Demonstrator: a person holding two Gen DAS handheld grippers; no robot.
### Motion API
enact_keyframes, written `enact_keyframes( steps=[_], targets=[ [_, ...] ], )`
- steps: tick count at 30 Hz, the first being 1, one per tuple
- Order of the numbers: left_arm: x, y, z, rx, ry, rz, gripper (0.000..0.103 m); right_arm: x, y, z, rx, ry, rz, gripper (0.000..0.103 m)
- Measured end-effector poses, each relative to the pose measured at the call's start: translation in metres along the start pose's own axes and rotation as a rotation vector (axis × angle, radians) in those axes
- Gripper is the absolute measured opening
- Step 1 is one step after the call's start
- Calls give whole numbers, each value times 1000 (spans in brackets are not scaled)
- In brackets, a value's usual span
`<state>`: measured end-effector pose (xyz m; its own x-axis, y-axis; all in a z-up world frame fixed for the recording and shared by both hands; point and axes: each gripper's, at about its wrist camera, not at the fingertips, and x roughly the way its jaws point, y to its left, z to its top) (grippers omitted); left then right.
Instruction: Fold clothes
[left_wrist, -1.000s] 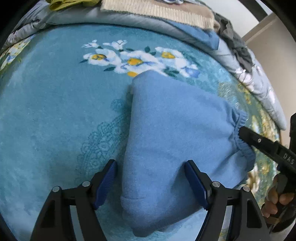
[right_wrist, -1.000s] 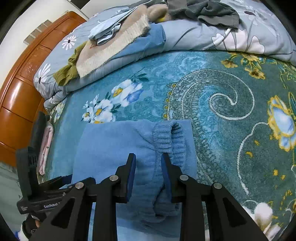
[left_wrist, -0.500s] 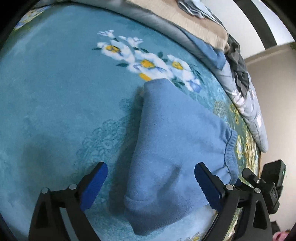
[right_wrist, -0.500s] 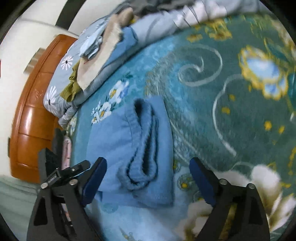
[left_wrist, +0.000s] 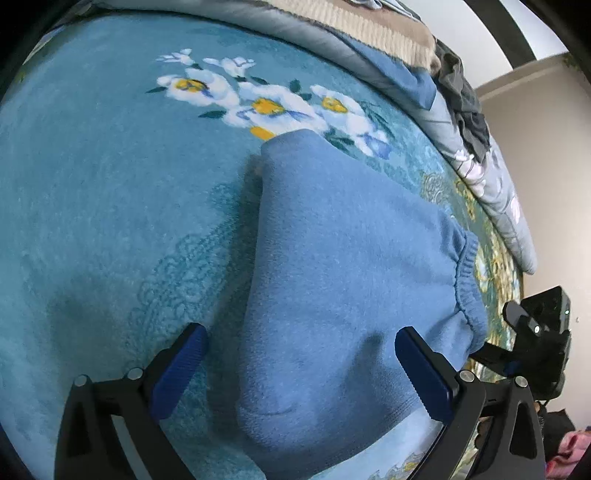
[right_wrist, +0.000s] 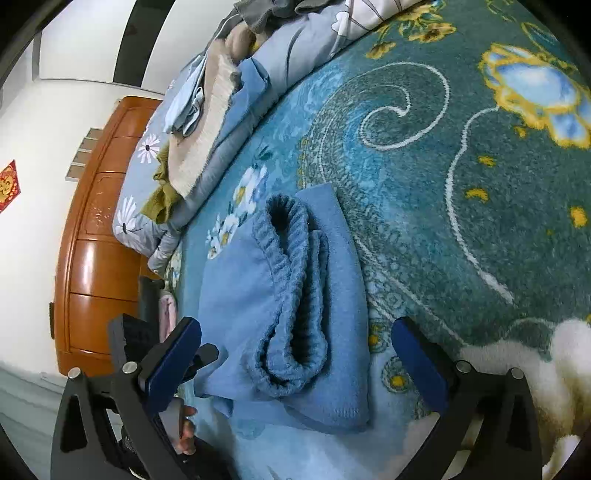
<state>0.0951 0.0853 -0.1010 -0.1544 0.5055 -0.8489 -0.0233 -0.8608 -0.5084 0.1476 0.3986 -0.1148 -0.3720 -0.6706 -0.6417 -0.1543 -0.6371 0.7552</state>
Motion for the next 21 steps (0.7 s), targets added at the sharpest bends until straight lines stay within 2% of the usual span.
enact_keyframes(
  steps=[8,10,14,15,17,19,21],
  targets=[
    [0,5,5,-51,4,-41,102,2,2,0,-1,-16,24,102],
    [1,1,6,-34,-1,-33,101,5,4,0,-6,-14,36,91],
    [2,-3,4,-4,-12,8,84,12,12,0,-42,9,-17,80],
    [1,-1,4,-5,-16,18,79,12,12,0,-40,10,-26,67],
    [-1,2,5,-20,-26,22,72,12,10,0,-24,11,-49,51],
    [-3,6,4,-29,-33,23,62,11,8,1,-7,11,-72,48],
    [-4,7,3,-35,-32,1,40,11,10,1,-5,9,-100,43]
  ],
)
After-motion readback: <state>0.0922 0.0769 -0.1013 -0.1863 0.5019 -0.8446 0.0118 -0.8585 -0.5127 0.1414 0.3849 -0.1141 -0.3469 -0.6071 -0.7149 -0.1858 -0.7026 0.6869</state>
